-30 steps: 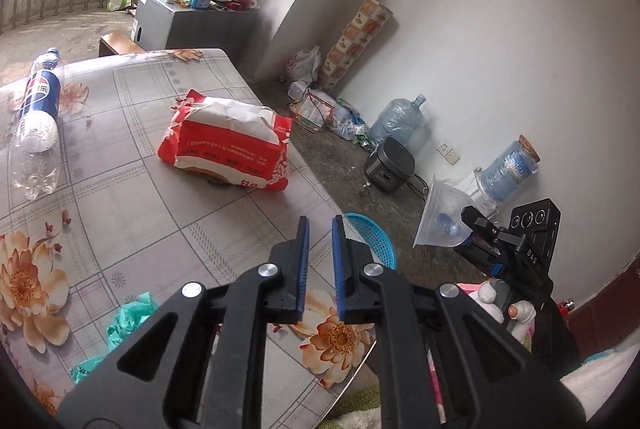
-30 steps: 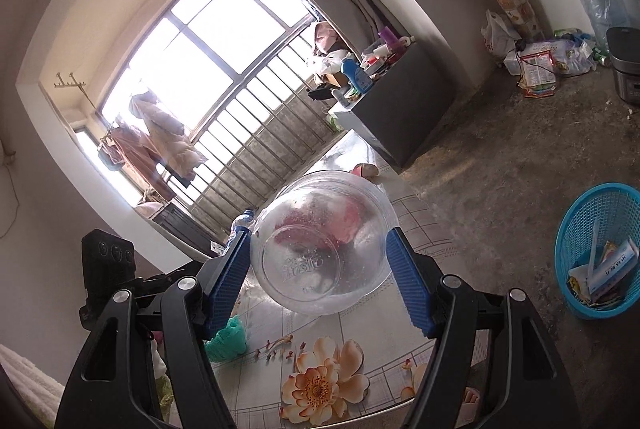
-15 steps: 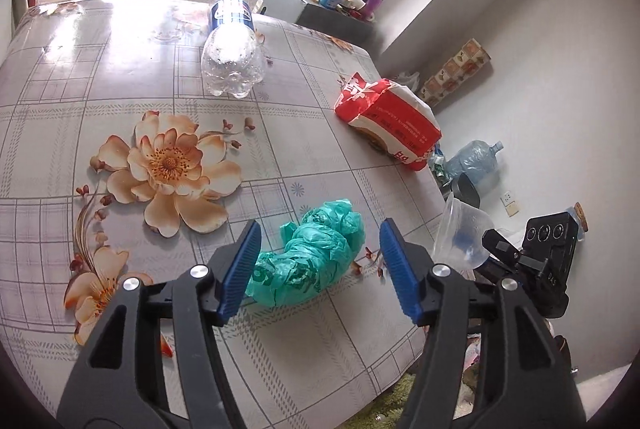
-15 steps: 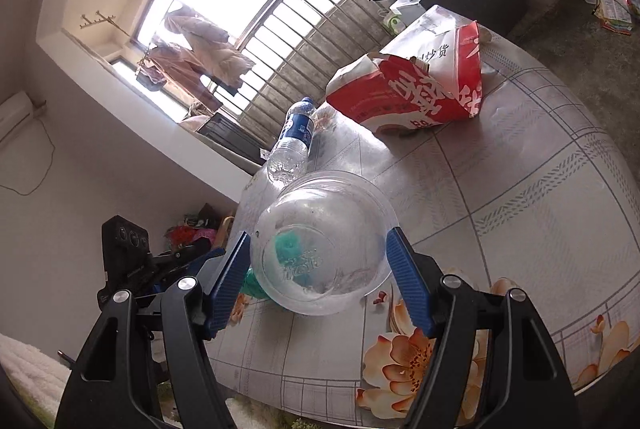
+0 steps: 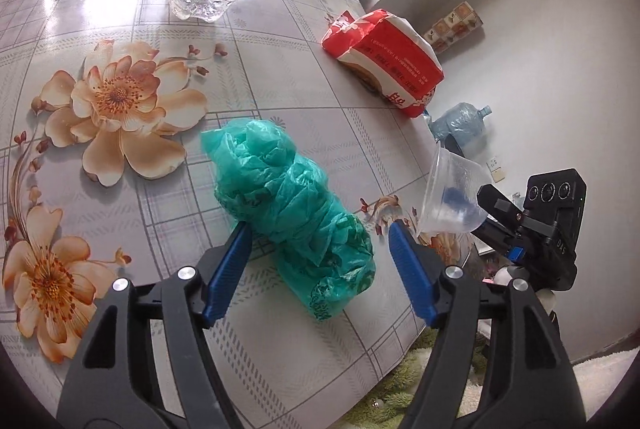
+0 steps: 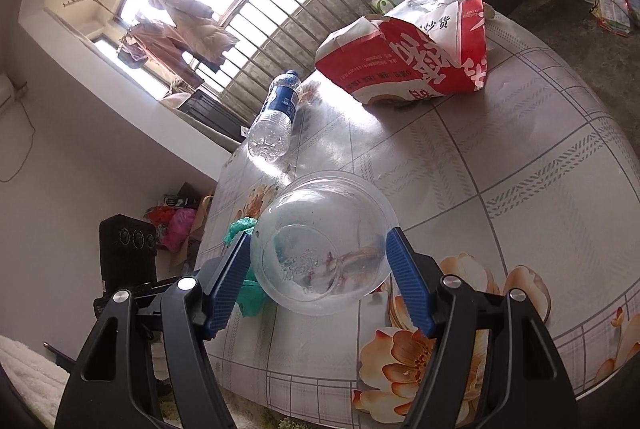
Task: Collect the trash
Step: 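Lift the clear cup with the right tool while the left tool regrasps the green bag, then release the green bag and clear cup into the blue wastebasket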
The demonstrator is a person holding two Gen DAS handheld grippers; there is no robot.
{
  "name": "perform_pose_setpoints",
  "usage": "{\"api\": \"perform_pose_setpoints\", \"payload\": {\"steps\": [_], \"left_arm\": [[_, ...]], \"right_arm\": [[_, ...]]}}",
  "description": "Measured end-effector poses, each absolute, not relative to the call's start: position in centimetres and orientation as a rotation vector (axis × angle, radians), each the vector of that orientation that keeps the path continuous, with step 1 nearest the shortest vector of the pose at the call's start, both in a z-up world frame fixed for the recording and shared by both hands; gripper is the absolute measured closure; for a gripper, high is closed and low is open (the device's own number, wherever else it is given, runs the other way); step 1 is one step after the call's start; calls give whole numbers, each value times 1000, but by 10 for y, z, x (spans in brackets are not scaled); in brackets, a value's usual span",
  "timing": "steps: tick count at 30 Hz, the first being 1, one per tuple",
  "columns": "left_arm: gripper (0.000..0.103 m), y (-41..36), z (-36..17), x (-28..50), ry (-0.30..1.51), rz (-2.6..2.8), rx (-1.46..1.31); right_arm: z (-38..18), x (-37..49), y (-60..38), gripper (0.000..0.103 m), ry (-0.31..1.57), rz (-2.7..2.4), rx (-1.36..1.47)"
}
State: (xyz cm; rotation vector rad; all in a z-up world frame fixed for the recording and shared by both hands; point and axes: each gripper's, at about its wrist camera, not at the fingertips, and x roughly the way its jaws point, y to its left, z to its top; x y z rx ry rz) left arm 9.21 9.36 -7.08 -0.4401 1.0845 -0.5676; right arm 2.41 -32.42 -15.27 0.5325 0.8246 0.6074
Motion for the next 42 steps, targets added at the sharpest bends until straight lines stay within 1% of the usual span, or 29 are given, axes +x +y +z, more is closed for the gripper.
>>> {"api": "perform_pose_setpoints", "payload": {"steps": [3,6,9,10,15,22,27,33,37,42], "left_arm": [[37,96,-73,101,1099,-573,-518],[39,100,-76,106,1105,-559,-573],[52,96,-76,109,1106,-532,-549],[61,94,-77,110,1108,-524,-538],[63,85,-74,110,1108,-533,-513],[64,50,-43,105,1073,-644,-450],[64,0,-14,110,1057,-797,-393],[64,-110,17,120,1026,-1011,-237],[64,-187,12,124,1057,-1093,-114],[63,-266,-18,131,1147,-1141,-10]], "right_arm": [[-150,24,-324,35,822,606,522],[-150,24,-327,35,818,602,528],[-151,23,-331,35,818,596,535],[-152,23,-332,35,815,595,538],[-150,21,-343,35,795,588,558],[-138,13,-380,35,718,552,608],[-118,-6,-434,35,602,445,634],[-105,-39,-520,35,462,227,730],[-117,-55,-571,35,428,67,823],[-153,-63,-615,35,454,-111,958]]}}
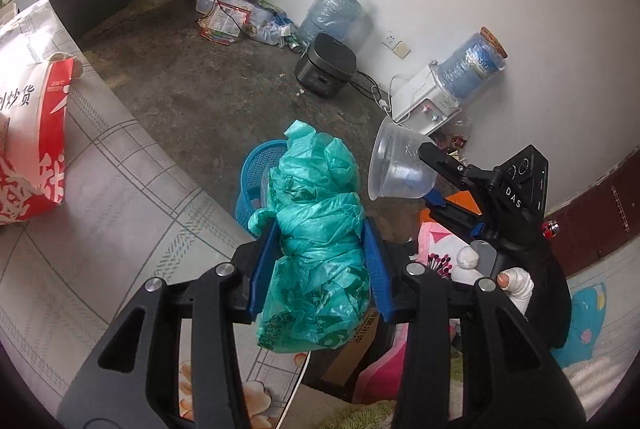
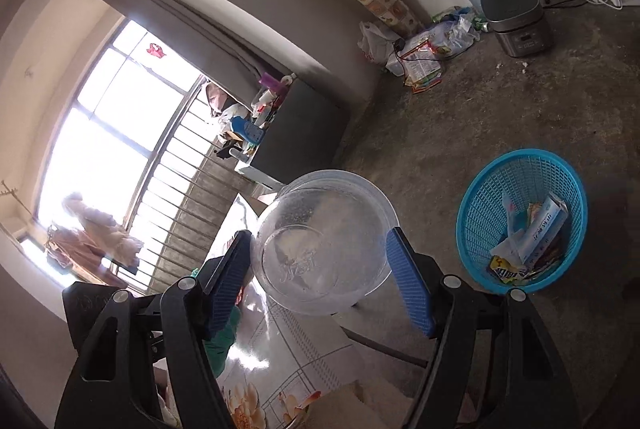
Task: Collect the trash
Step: 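Release the green bag and clear cup into the blue wastebasket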
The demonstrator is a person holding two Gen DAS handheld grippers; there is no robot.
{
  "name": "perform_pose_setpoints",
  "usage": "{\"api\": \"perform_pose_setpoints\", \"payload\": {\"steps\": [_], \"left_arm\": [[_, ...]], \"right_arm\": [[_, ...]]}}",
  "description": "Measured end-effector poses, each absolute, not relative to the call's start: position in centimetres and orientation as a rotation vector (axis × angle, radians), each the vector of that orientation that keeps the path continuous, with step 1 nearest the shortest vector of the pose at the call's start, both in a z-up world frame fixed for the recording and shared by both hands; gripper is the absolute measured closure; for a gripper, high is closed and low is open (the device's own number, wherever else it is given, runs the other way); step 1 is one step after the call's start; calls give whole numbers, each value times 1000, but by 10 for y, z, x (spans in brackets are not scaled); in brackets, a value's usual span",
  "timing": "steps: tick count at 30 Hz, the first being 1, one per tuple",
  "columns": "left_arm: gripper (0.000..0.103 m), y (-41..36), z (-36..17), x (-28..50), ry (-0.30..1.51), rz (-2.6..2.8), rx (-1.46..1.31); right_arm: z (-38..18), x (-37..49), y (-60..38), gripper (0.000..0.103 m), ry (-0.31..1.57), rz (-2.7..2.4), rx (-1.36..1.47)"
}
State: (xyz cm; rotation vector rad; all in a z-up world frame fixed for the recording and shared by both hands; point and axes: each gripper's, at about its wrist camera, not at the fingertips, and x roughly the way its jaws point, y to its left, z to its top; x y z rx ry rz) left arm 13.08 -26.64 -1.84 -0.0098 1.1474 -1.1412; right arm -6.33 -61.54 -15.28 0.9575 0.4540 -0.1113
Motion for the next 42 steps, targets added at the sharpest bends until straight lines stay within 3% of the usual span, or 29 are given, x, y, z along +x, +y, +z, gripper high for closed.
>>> {"api": "perform_pose_setpoints", "payload": {"steps": [7,9,10,11,17,24,32,38,42], "left_arm": [[62,-373,-60,153,1186,-1160,124],[55,-402,-75,162,1185,-1143,159],[45,-418,-83,170,1182,-1130,171],[42,-424,-87,173,1175,-1125,175],[41,-442,-98,178,1170,-1095,163],[40,-396,-62,170,1124,-1096,96],[24,-308,4,151,963,-1086,-9],[24,-205,44,149,789,-925,-115],[24,-121,59,148,697,-762,-153]], "right_arm": [[-201,-49,-669,35,493,-278,1078],[-216,-37,-689,35,507,-328,1088],[-224,-30,-699,33,522,-357,1096],[-234,-23,-708,28,544,-389,1099],[-264,-18,-723,28,575,-449,1145],[-255,-33,-696,28,567,-433,1100],[-194,-38,-648,27,539,-411,849],[-137,-31,-599,18,492,-315,667],[-110,-23,-561,17,493,-205,579]]}}
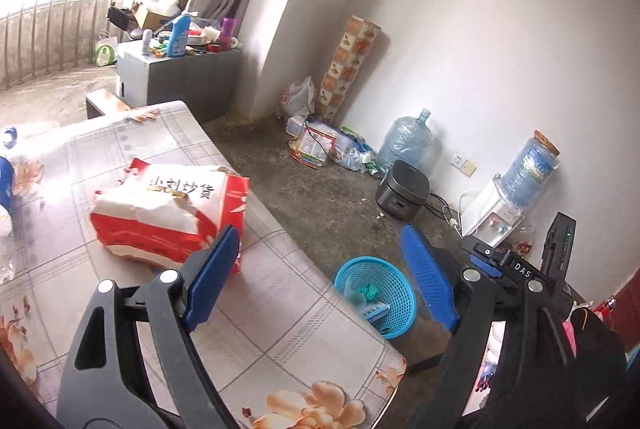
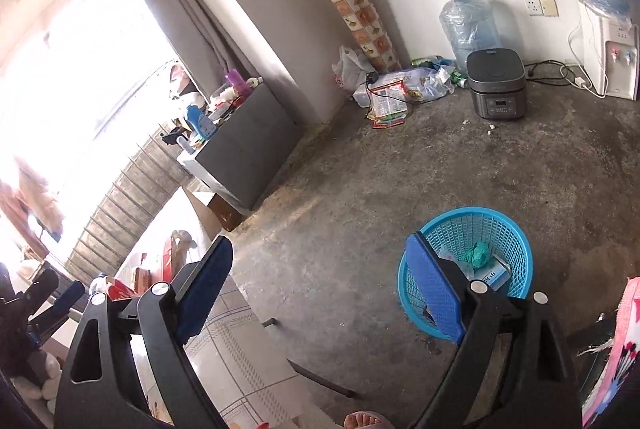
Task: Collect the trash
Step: 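Release the green bag and clear cup into the blue wastebasket, then move both tools to the red-white snack bag on the table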
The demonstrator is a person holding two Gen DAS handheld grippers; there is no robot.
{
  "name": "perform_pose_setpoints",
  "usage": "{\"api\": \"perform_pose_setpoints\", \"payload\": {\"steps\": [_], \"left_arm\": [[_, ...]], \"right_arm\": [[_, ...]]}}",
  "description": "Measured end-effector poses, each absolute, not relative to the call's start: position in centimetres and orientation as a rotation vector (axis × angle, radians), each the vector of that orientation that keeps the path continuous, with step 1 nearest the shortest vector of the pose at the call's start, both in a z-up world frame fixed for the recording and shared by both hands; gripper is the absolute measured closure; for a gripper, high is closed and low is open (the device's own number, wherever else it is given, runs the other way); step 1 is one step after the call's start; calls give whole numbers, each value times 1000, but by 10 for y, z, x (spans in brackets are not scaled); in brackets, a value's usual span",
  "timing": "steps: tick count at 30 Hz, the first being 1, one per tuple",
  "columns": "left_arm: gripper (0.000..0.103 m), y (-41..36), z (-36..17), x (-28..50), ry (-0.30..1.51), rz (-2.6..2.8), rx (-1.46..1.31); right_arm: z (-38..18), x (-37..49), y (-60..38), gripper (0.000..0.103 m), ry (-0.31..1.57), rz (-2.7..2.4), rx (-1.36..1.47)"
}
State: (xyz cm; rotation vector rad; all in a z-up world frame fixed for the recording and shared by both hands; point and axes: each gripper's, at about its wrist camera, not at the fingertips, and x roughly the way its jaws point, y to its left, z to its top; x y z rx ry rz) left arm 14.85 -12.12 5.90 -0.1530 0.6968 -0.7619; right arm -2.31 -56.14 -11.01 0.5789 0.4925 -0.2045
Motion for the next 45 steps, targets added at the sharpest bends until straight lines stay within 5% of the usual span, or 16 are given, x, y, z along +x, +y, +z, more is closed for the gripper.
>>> {"api": "perform_pose_setpoints", "payload": {"steps": [11,28,37,45], "left_arm": [[24,69,53,130,619,-306,-316],[25,105,9,145,712,-289,-398],[51,81,-9,161,769,-439,-499],[52,80,-26,169,827,-507,-582]], "right_arm": [[-78,14,-463,17,567,91,491],[-68,83,-370,17,616,321,476],[-127,175,-379,56,778,300,732],[-158,132,-294,59,945,538,582]]}}
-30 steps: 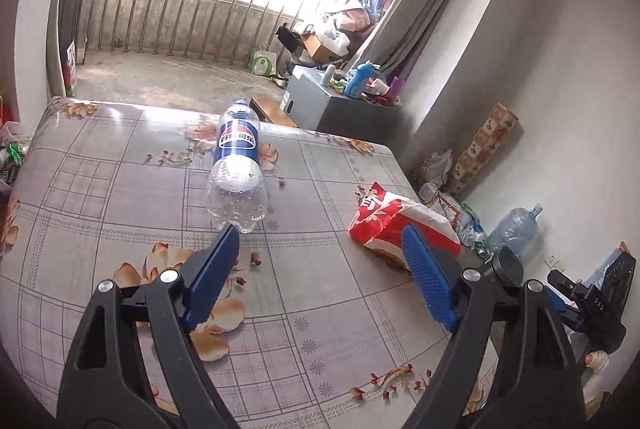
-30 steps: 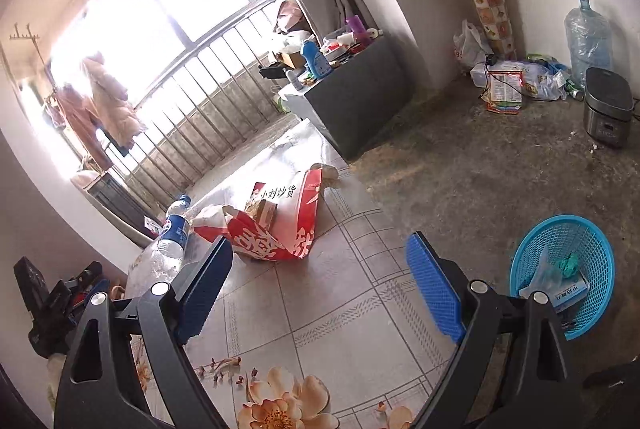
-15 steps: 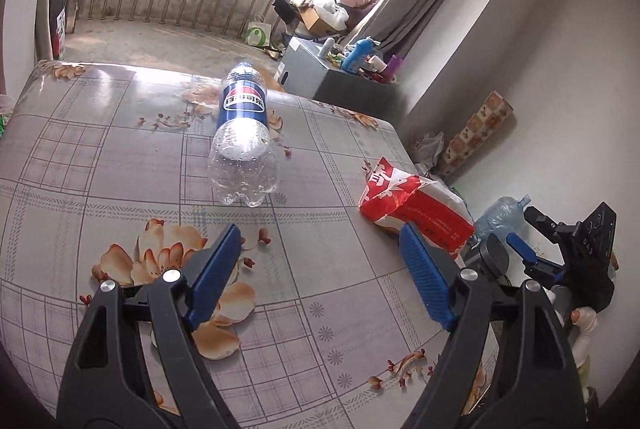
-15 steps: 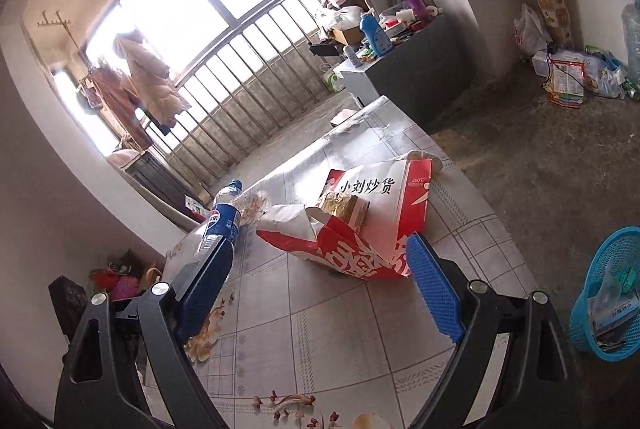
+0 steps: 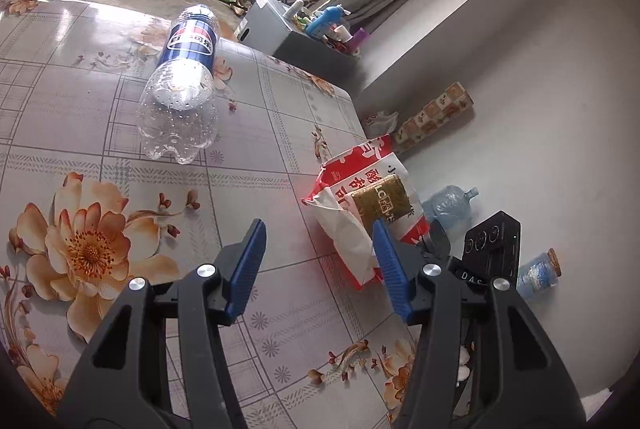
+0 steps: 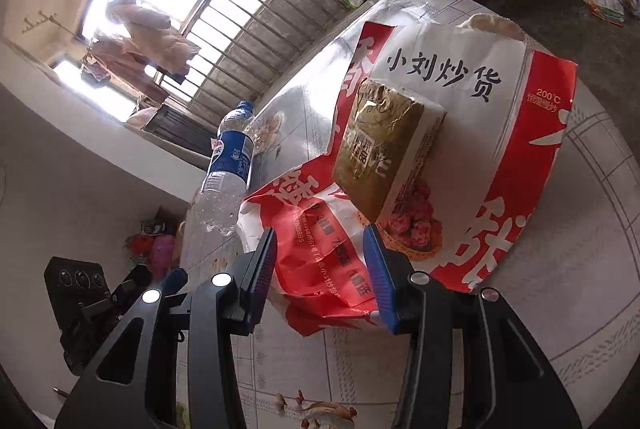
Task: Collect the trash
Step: 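Move both tools to the red-white snack bag on the table, then grasp the red-white snack bag with the left tool while the right tool grasps the brown packet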
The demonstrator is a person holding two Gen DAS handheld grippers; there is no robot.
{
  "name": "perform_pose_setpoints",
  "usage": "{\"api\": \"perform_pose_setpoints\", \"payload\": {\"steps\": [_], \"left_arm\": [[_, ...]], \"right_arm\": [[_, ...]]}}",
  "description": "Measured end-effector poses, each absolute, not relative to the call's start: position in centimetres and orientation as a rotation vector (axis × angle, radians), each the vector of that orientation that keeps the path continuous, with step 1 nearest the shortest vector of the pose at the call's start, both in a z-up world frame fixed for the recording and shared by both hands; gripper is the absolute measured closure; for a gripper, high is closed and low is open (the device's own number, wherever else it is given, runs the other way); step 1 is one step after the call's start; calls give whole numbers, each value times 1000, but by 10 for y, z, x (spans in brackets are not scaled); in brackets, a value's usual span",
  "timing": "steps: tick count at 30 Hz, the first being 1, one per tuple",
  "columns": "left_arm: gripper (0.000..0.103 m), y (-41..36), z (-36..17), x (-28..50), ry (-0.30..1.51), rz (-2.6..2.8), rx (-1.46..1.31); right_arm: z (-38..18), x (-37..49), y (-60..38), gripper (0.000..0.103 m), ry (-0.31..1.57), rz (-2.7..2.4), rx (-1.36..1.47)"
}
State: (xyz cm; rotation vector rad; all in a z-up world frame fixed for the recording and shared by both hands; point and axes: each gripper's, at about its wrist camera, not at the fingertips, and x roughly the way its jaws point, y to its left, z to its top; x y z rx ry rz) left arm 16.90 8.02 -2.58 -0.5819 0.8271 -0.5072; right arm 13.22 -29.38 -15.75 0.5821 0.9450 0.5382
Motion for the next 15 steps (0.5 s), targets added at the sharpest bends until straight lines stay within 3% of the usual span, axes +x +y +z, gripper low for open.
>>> {"api": "perform_pose_setpoints", "payload": {"steps": [4,15], "left_arm": [[52,69,-32,169,859,-531,-569],[52,55,-15,151,847,-587,-497]], "right_arm": [[-174,115,-271,67,1002,586,549],[-174,65,-252,73,1086,740,561]]}}
